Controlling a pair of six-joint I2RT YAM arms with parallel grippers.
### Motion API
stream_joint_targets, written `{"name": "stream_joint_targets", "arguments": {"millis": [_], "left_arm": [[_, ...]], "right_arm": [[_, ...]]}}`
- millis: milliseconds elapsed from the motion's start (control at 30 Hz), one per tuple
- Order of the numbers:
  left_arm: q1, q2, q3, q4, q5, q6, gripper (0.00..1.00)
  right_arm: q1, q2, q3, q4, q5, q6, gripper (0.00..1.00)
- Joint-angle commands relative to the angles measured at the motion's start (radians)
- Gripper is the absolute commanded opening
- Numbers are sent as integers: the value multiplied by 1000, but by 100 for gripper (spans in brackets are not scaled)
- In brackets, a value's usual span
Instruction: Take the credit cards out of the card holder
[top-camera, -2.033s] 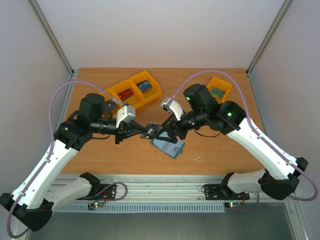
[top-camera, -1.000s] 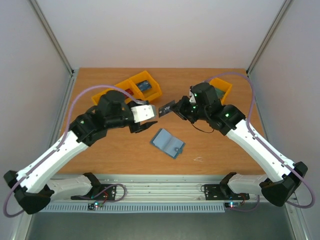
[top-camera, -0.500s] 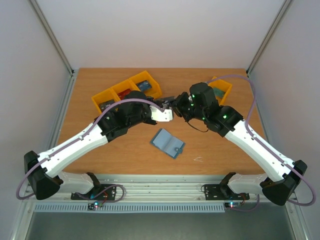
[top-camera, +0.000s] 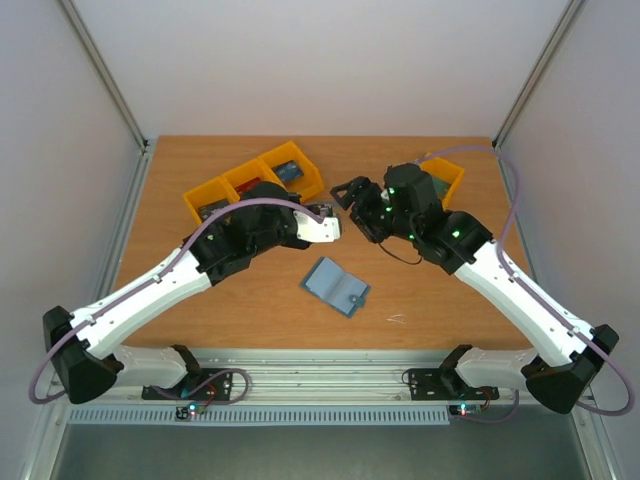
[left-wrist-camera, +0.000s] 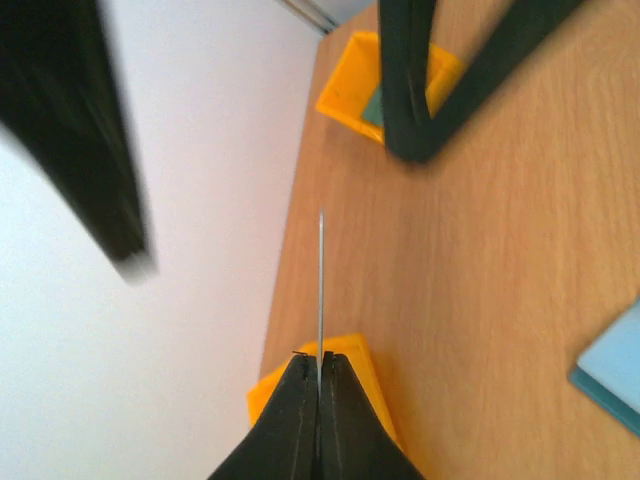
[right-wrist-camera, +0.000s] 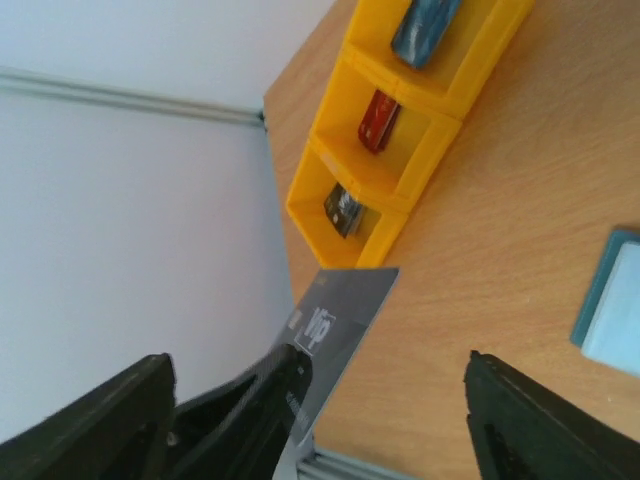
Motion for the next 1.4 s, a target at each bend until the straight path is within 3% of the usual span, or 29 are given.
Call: {"name": "stream_joint_targets", "arguments": {"millis": [0,133,267,533,733,1367], "left_arm": [[69,-31,38,-183,63,-102,0],[226,16,77,-384,84,-164,0],[404,55,111,-519,53,-202,0],[629,180,102,-475,-44,-119,0],[670,326,121,-360,-73,-66,0],[737,551,81,-81,-99,82,0]], "right_arm": [[-63,-69,80,-101,63,-165,88],[-194,-82,139,-226,29,-324,98],[-272,-71,193,-292,-2,-475,99],[-383,20,237,-284,-142,-617,98],[-468,97,234,-260,-313,-607,99],[-486,80,246,-319,-246,-647,98]]}}
